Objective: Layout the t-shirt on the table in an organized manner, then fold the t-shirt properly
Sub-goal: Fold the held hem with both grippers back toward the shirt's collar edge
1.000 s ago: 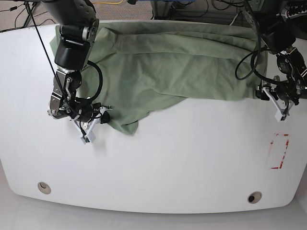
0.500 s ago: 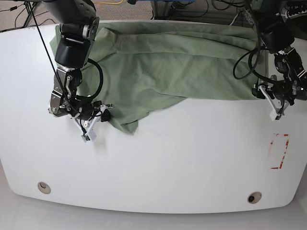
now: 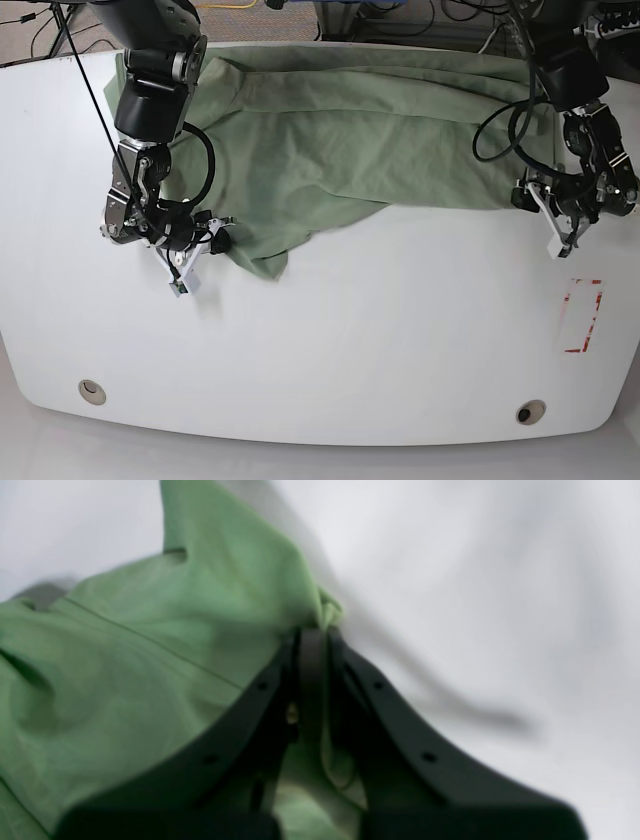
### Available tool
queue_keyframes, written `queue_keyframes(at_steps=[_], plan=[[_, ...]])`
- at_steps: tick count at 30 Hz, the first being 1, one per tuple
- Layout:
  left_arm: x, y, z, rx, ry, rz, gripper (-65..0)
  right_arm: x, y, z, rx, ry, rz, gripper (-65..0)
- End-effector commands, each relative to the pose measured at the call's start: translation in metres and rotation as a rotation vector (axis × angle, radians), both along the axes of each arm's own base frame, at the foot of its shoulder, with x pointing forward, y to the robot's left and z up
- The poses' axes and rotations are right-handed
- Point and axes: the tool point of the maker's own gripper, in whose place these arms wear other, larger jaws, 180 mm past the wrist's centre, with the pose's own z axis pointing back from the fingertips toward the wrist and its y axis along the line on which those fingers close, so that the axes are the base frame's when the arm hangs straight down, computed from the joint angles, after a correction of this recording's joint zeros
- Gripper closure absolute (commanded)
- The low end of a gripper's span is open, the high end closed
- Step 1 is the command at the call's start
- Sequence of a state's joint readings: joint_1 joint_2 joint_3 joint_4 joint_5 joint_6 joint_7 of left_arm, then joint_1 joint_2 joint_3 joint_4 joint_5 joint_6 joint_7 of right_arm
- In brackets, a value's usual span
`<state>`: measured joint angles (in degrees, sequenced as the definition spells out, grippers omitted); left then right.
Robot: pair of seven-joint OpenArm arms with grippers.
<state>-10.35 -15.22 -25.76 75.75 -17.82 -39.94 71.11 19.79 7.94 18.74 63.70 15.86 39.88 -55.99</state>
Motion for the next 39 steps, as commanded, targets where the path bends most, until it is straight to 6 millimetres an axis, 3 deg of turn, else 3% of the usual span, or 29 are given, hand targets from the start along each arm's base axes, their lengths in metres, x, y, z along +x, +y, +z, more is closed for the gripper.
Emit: queue_keyframes(at_steps=[1,7,11,13,19,21,25,34,39], plan=[[0.006,0.011,0.008,0.035,-0.013,0.005,-39.2,0.016,-0.005,0.018,-0.002,-0.059,-0.006,-0.6],[-0.006,0.018,-0.009,0.052,0.058,0.018,-39.0,0.016,-0.011,0.019,-0.011,-0.060,-0.010,-0.6],[-0.007,0.018,-0.011,0.053,0.064,0.018,-37.4,0.016,-0.013,0.020,-0.013,-0.061,-0.013,-0.6],[-0.007,0.018,-0.011,0.054,0.065,0.019,-32.1,0.016,-0.014,0.020,-0.015,-0.061,-0.014,-0.6],[-0.007,0.017,-0.011,0.052,0.064,0.018,-7.9,0.016,-0.015,0.020,-0.016,-0.062,-0.014,-0.6],[-0.006,0.016,-0.011,0.051,0.062,0.017,-3.6,0.016,-0.015,0.020,-0.016,-0.062,-0.014,-0.5],[-0.005,0.016,-0.009,0.050,0.056,0.018,-2.8,0.020,-0.018,0.029,-0.035,-0.091,-0.012,-0.2],[0.013,0.010,0.023,0.097,-0.058,-0.004,-2.4,0.023,-0.030,0.064,-0.129,-0.170,0.007,-0.2],[0.011,0.012,0.030,0.123,-0.059,-0.010,-2.4,0.023,-0.033,0.077,-0.166,-0.193,0.015,-0.2]])
